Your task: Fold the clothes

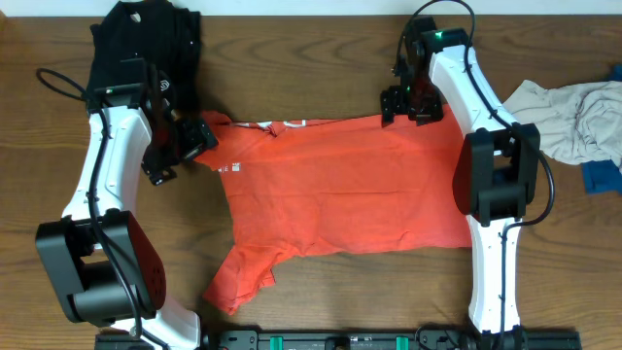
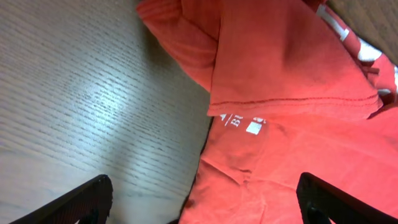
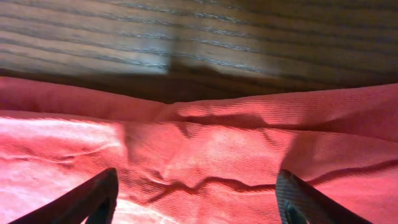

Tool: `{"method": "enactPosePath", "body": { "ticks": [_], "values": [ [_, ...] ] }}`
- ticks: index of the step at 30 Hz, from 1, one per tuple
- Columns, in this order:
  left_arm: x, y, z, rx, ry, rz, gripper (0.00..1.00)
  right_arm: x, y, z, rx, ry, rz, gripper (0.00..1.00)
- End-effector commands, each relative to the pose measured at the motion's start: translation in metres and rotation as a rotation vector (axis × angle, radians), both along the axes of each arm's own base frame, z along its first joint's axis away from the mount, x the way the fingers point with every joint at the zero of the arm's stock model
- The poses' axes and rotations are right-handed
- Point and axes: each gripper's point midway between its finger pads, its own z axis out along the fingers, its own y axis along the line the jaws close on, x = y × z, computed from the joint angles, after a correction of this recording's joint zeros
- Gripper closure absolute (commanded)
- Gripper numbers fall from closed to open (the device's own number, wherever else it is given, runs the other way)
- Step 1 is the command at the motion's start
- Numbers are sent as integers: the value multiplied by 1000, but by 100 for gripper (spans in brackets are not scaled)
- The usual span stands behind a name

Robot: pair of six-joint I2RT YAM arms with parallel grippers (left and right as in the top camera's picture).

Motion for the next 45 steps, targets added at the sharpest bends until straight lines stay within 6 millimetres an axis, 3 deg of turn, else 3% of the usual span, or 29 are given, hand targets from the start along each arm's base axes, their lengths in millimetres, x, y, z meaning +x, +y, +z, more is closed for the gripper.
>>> {"method": "enactPosePath", "body": {
  "ticks": [1, 7, 12, 16, 23, 33, 35, 41, 45],
  "values": [
    [-6, -2, 2, -14, -6, -30, 5, -1, 9, 10, 47, -11, 7, 18],
    [-24, -46, -19, -181, 24, -129, 5, -1, 10, 10, 49, -11, 7, 16],
    [-35, -69, -39, -181, 43, -198, 5, -1, 10, 10, 48, -10, 9, 16],
    [-36, -83, -41, -179, 38, -241, 5, -1, 10, 10, 48, -9, 9, 16],
    [-27, -96, -43, -174, -2, -285, 5, 0, 10, 10, 49, -16, 9, 16],
    [-30, -97, -62, -179, 53, -282, 6, 2, 2, 9, 8, -24, 6, 19],
    [-32, -97, -67, -180, 71, -280, 9, 2, 0, 9, -4, -26, 6, 27],
    [-37, -96, -81, -184, 118, -287, 18, 3, -6, 8, -41, -33, 4, 76],
    [-38, -95, -86, -177, 127, -300, 21, 3, -16, 7, -95, -33, -8, 93]
  ]
}}
